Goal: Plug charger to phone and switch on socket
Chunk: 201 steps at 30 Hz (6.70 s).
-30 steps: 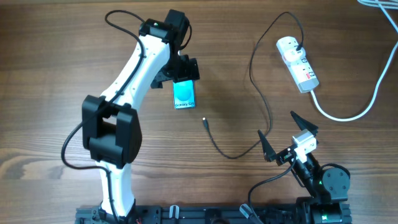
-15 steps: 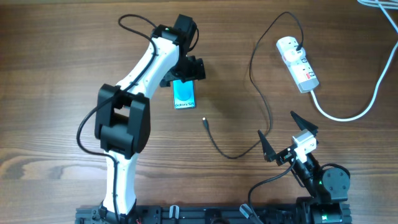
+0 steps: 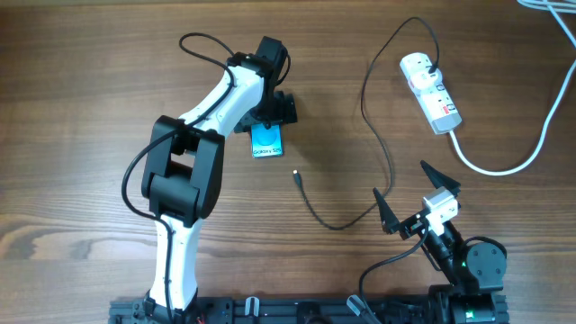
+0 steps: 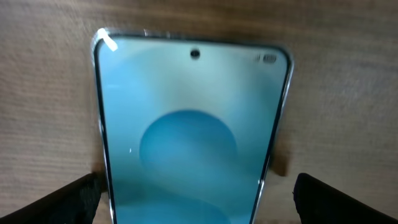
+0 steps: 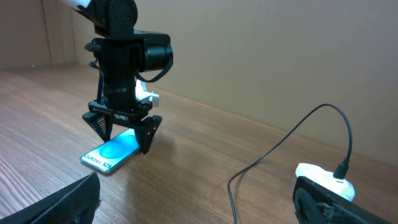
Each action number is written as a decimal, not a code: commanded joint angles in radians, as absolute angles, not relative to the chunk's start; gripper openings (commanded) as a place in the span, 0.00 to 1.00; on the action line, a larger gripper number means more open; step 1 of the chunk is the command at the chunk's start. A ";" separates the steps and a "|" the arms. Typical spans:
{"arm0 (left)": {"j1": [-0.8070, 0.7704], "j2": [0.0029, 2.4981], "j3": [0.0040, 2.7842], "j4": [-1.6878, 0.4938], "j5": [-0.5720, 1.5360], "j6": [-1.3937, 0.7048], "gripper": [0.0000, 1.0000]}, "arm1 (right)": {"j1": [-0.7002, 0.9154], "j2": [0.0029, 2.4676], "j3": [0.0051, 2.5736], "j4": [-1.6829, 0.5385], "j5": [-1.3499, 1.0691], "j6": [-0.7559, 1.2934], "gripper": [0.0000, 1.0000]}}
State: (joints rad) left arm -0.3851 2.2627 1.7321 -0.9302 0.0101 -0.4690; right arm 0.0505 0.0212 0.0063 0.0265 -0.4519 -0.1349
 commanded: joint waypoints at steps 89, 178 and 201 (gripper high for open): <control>-0.384 2.289 1.653 -1.035 0.002 -0.475 0.93 | 0.047 0.016 0.005 0.032 -0.453 -0.131 1.00; -0.284 2.283 1.656 -1.047 0.341 -0.313 0.68 | 0.128 1.430 1.066 -0.627 -0.817 0.201 0.72; -0.285 2.283 1.656 -1.059 0.382 -0.290 0.69 | 0.491 2.091 1.066 0.024 -0.755 0.439 0.70</control>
